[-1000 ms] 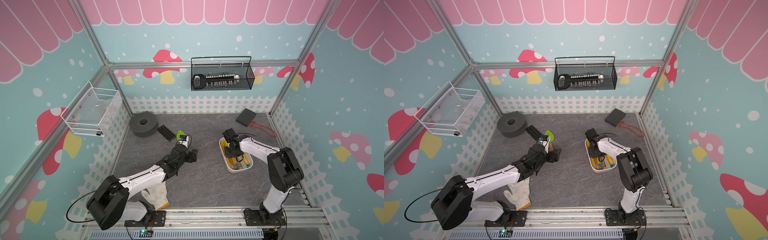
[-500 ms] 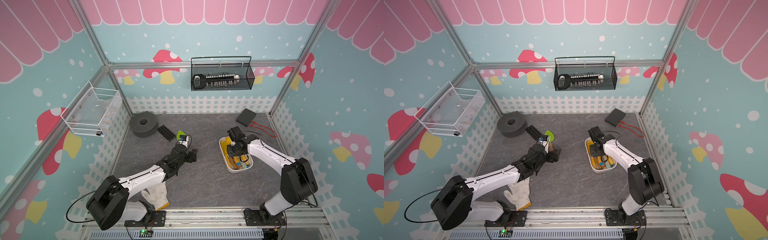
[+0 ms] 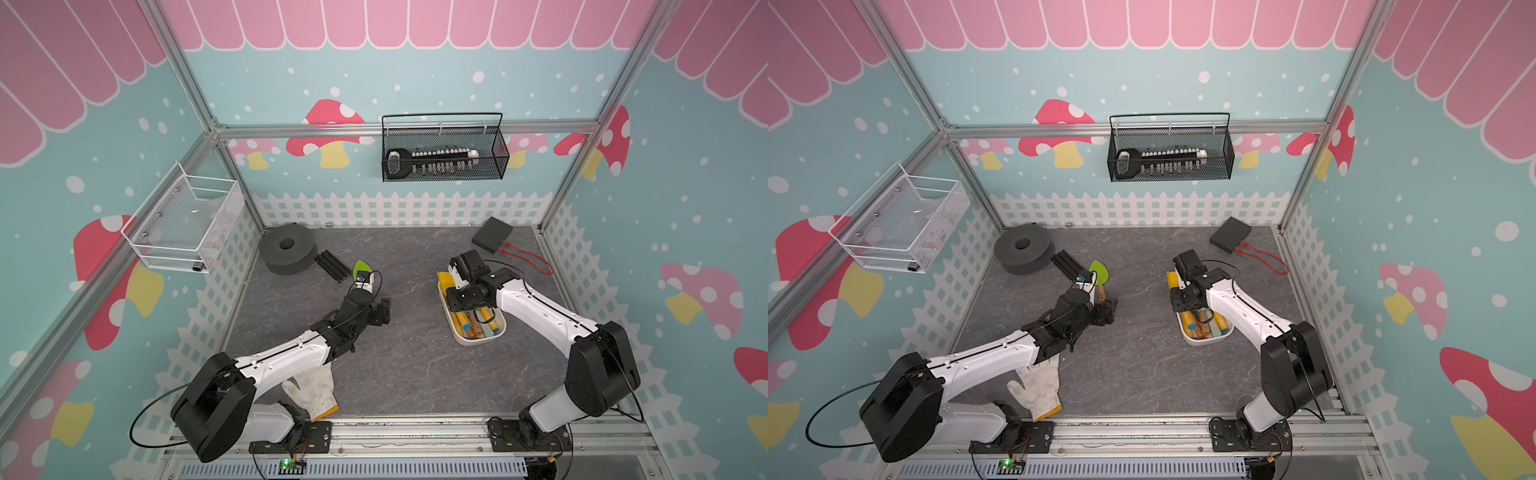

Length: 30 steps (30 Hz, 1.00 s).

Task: Take the shovel out of the storage box
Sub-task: Pick up the shovel from the storage box, then place the shovel at the center of the board.

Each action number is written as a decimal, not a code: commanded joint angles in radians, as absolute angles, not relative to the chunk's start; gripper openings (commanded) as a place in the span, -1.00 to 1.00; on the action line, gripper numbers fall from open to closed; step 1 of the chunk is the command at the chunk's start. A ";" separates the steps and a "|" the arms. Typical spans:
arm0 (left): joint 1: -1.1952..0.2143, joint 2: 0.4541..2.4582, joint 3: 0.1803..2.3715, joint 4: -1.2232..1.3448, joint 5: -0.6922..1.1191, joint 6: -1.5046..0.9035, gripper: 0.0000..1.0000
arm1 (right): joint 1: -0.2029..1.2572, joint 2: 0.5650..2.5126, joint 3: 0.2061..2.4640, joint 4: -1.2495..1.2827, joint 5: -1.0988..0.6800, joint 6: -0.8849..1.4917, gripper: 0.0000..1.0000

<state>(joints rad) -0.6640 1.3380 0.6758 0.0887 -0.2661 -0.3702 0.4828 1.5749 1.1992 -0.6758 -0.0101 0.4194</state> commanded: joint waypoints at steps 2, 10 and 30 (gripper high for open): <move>-0.650 1.340 0.703 0.053 -0.314 -0.371 0.73 | 0.528 1.639 1.279 -0.647 -0.055 0.411 -0.68; -0.614 1.340 0.694 0.043 -0.350 -0.386 0.73 | 0.593 1.787 1.416 -0.623 -0.070 0.449 -0.68; -0.563 1.351 0.690 0.007 -0.360 -0.421 0.74 | 0.663 2.153 1.739 -0.512 -0.039 0.669 -0.68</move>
<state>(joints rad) -0.5686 1.3449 0.6758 0.0299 -0.3481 -0.4118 0.6514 2.1181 1.6920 -0.5518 -0.0593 0.6113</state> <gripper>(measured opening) 0.869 0.216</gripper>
